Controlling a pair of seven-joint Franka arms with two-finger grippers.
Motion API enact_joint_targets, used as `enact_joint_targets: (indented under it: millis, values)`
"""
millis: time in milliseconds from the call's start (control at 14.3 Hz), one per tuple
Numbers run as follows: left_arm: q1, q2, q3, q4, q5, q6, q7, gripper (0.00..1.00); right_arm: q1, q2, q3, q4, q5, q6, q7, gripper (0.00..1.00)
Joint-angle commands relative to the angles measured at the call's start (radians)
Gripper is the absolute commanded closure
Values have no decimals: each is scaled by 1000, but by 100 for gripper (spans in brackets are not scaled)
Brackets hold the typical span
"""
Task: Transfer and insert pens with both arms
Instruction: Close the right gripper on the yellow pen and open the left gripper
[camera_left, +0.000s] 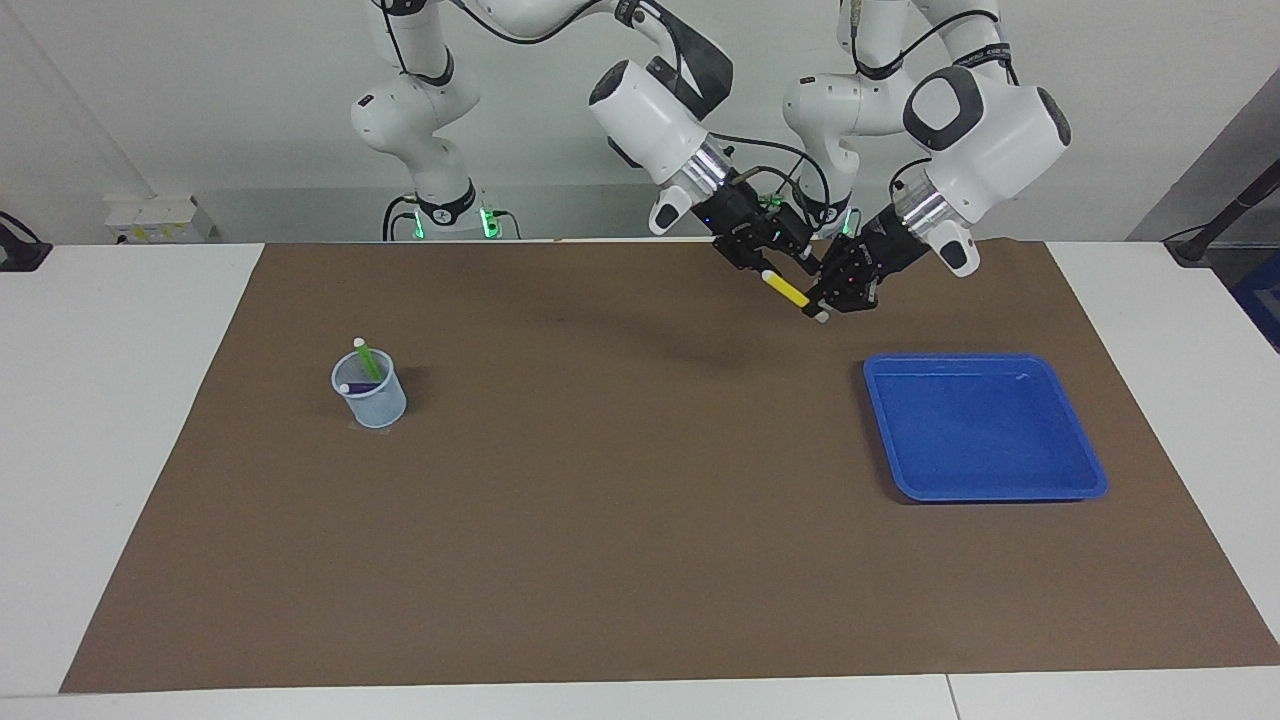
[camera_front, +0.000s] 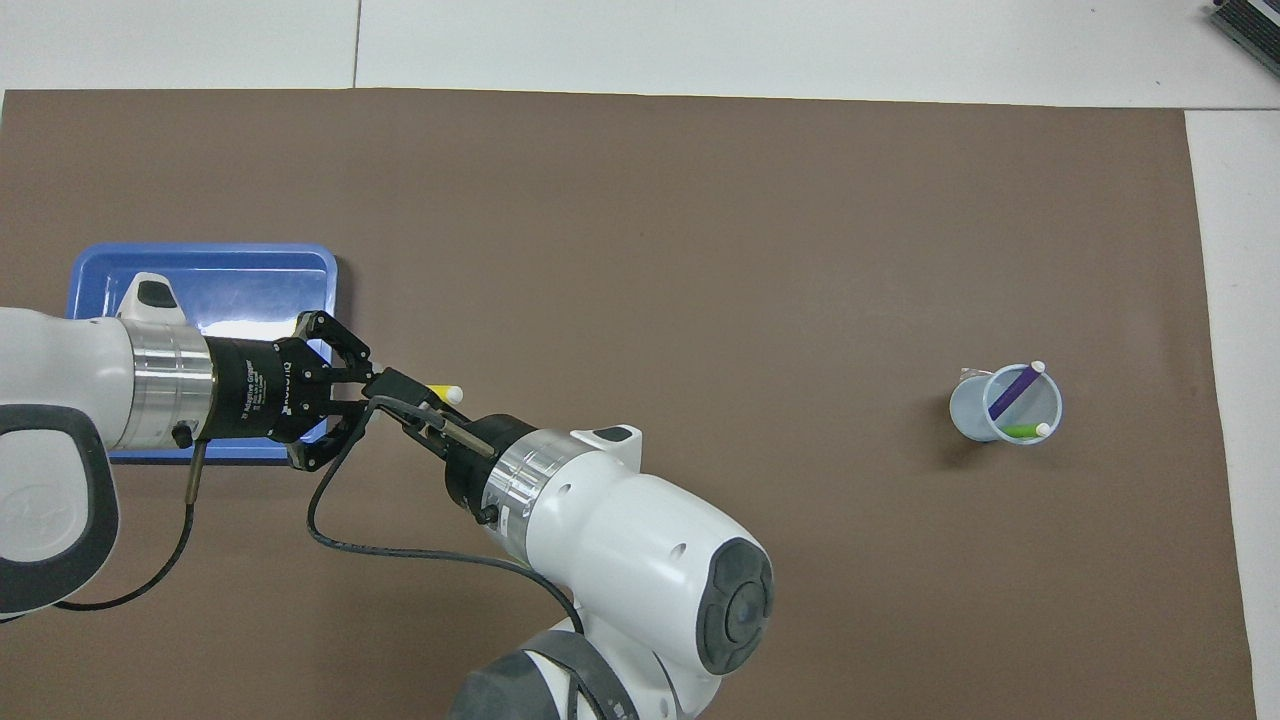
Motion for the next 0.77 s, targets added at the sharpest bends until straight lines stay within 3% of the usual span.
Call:
enact_joint_targets:
  millis: [0,140,420,490,700]
  values:
    - [-15,-41,10,-42,-18,25,-14,100,-16,12,3,11,-9,9,-48,21]
    - [-15,-43,10,-41,-16,22,-14,100,-19,12,3,11,-9,9,-54,35]
    - [-15,-49,10,-42,-18,19,-14,100,-16,11,3,4,-9,9,-53,45]
    - [-15,-49,10,-42,-16,19,-14,100,-16,11,3,2,-9,9,-53,53]
    - [-15,-49,10,-42,-18,19,-14,100,-16,11,3,0,-9,10,-56,100]
